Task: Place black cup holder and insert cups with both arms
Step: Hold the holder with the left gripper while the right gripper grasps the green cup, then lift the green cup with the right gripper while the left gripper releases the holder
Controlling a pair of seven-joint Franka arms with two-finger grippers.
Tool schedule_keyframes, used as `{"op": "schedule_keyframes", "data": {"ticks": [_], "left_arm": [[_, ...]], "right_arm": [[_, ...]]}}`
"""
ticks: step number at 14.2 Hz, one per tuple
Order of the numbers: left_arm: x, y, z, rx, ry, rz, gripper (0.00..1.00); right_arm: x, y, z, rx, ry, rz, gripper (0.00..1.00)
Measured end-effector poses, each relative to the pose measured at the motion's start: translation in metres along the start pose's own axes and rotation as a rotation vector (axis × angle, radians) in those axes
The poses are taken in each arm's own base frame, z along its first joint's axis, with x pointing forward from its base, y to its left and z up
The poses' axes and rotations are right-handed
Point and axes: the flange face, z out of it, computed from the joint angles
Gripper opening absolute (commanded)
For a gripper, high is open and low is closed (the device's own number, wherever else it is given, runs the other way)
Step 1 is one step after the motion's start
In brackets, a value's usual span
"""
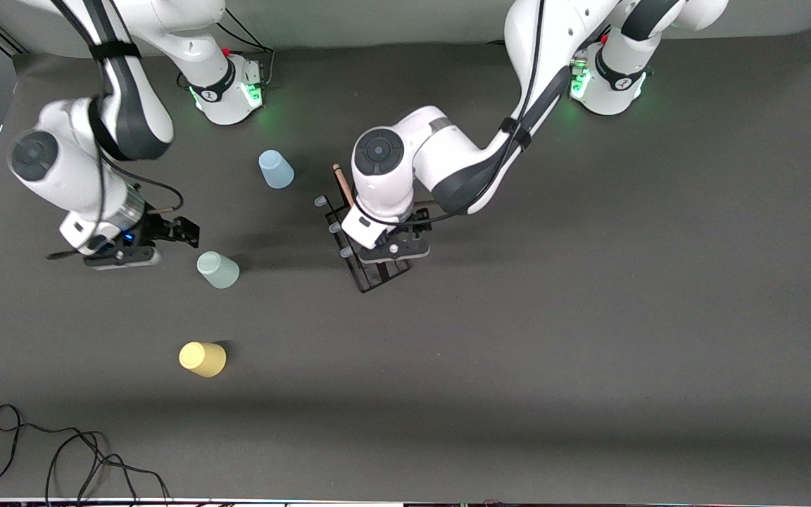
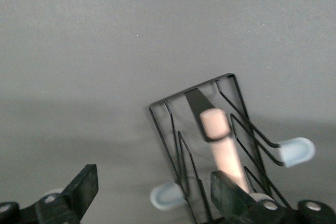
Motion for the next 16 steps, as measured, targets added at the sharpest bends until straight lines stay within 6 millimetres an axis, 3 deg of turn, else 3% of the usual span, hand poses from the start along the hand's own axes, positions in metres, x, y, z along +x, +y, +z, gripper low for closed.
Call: {"op": "schedule_keyframes", "data": {"ticks": [6,13,14,16], "left_arm": [[0.007,-0.005,-0.001,0.002,0.004,0.033,1.00],[-0.001,0.007,-0.005,-0.040,0.025,-0.007,1.00],[-0.005,0.014,-0.008,-0.067,0.041,-0.007,1.00],[-0.021,0.029,-0.012,-0.096,0.055,0.006,1.00]], "right_arm": [[0.006,-0.002,0.059,0.000,-0.001,-0.001,1.00],[0.004,-0.020,0.089,0.006,-0.023,-0.016,1.00],[0.003,-0.020,0.091,0.006,-0.026,-0.016,0.95],[0.003,-0.019,0.094,0.006,-0.032,-0.015,0.69]]}}
